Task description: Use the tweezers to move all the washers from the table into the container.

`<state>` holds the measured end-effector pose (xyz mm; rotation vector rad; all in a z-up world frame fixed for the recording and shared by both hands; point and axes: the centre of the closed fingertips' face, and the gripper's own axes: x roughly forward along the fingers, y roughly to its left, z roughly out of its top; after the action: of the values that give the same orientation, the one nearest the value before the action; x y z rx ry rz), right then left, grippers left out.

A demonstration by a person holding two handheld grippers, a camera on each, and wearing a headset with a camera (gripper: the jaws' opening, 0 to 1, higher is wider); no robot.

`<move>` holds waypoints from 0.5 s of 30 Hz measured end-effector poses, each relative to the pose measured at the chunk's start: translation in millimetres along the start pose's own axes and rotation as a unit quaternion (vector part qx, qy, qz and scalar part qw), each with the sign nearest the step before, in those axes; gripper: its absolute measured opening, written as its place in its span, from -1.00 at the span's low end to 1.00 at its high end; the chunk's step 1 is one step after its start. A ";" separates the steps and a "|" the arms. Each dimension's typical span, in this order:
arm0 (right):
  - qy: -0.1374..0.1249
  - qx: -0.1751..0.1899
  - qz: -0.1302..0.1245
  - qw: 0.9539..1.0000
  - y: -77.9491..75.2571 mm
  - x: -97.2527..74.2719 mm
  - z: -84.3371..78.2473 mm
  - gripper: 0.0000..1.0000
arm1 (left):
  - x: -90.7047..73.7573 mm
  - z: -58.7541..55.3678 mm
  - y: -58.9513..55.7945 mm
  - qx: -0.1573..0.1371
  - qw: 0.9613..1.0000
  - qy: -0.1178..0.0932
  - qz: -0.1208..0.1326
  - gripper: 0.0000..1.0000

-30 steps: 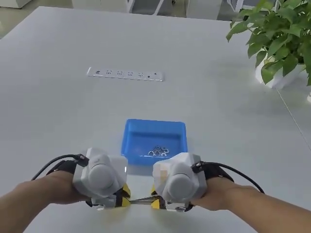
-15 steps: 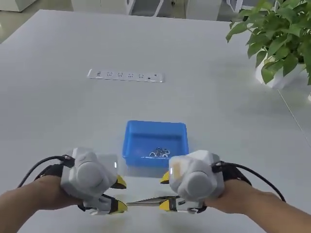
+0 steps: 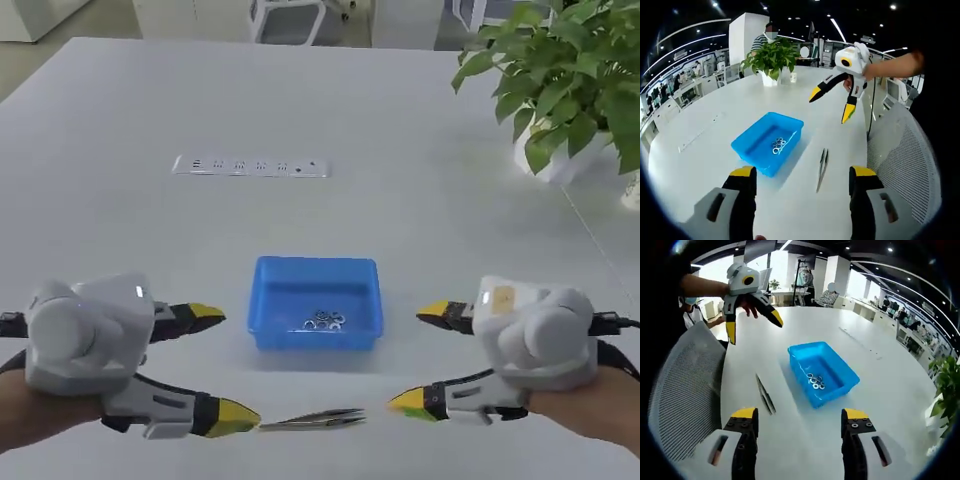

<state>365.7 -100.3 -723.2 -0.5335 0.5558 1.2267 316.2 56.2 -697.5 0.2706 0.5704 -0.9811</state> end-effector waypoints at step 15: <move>-0.018 0.032 -0.020 0.999 -1.3 -19.9 -14.5 1.00 | 0.8 3.7 -5.5 -0.003 1.000 -0.004 -0.007 0.99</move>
<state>360.7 -124.3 -720.9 -0.4652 0.5489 1.1757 313.1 50.9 -694.7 0.2580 0.5689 -0.9932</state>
